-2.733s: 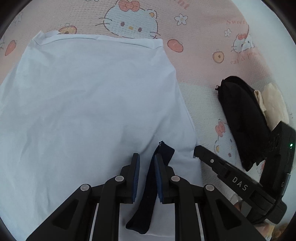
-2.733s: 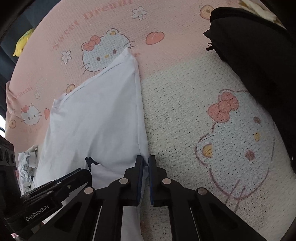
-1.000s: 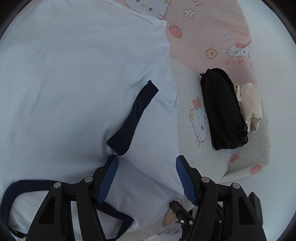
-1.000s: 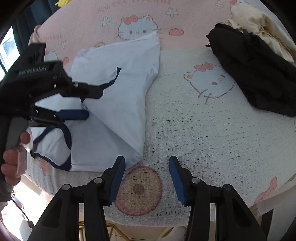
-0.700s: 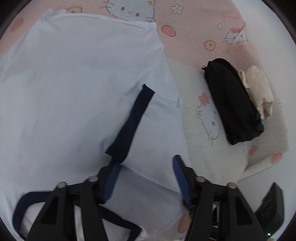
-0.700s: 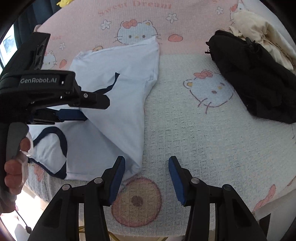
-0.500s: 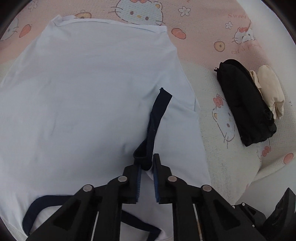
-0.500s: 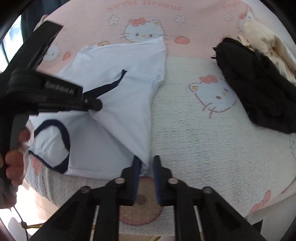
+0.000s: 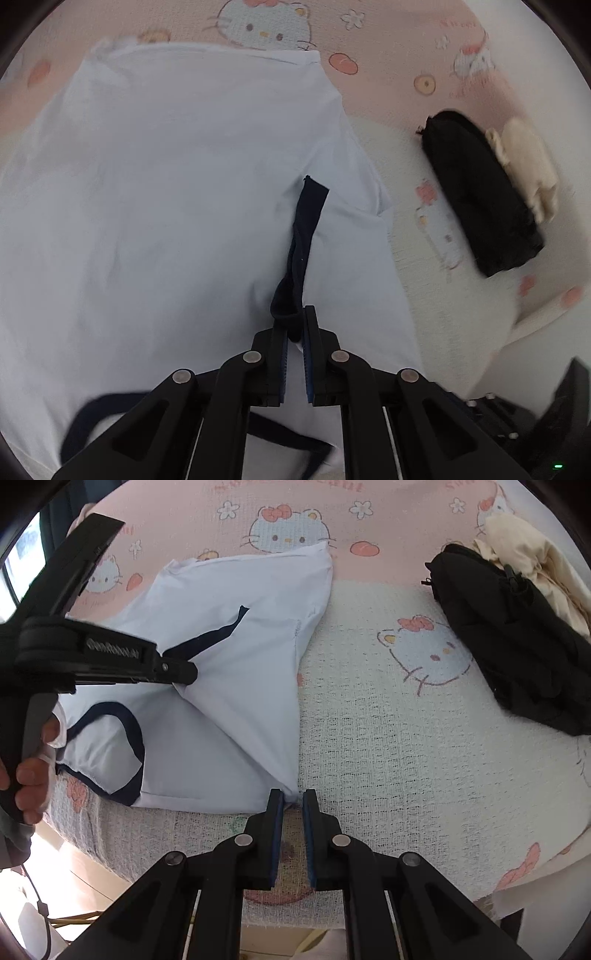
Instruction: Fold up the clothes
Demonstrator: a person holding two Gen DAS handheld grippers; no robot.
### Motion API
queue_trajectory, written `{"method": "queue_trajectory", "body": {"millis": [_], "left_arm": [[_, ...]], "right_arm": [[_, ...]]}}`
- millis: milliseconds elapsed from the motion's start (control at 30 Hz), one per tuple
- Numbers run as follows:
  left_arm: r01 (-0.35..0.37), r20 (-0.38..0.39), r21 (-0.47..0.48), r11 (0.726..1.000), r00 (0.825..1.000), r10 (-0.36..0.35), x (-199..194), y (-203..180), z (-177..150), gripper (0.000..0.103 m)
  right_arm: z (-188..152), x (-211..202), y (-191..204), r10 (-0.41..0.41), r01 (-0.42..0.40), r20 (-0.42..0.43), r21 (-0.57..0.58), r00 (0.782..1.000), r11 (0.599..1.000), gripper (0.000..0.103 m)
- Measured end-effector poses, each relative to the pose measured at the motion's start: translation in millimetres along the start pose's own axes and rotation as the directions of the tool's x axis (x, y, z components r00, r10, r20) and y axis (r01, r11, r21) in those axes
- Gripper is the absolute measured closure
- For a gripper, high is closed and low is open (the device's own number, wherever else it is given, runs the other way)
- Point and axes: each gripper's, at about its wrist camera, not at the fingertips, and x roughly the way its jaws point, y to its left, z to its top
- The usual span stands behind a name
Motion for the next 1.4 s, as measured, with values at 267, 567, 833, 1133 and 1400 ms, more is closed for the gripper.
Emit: {"method": "queue_trajectory", "body": {"millis": [267,567,833,1133,1400], "left_arm": [[0.128,0.068,-0.23,0.965,0.991,-0.116,-35,33,0,0.047],[0.119,0.136,-0.313,0.942,0.988,-0.08,-60,46,-12,0.036],[0.094,0.184,-0.304,0.948,0.982,-0.038,-97,59,-18,0.036],[0.052,0.222,-0.422,0.905,0.974,0.047,-140,120,-43,0.036],[-0.052,0.206,-0.385,0.922,0.968,0.14,-162,153,-55,0.036]], "right_arm": [[17,-45,-3,-0.026,0.015,0.121,0.092,0.992,0.996,0.042],[26,-77,4,-0.04,0.009,0.168,0.18,0.985,0.984,0.035],[39,-80,41,-0.02,-0.006,0.186,0.141,0.982,0.99,0.035],[61,-79,95,0.053,-0.074,0.198,0.1,0.979,0.992,0.035],[78,-51,128,0.221,-0.262,0.165,0.292,0.961,0.92,0.035]]}}
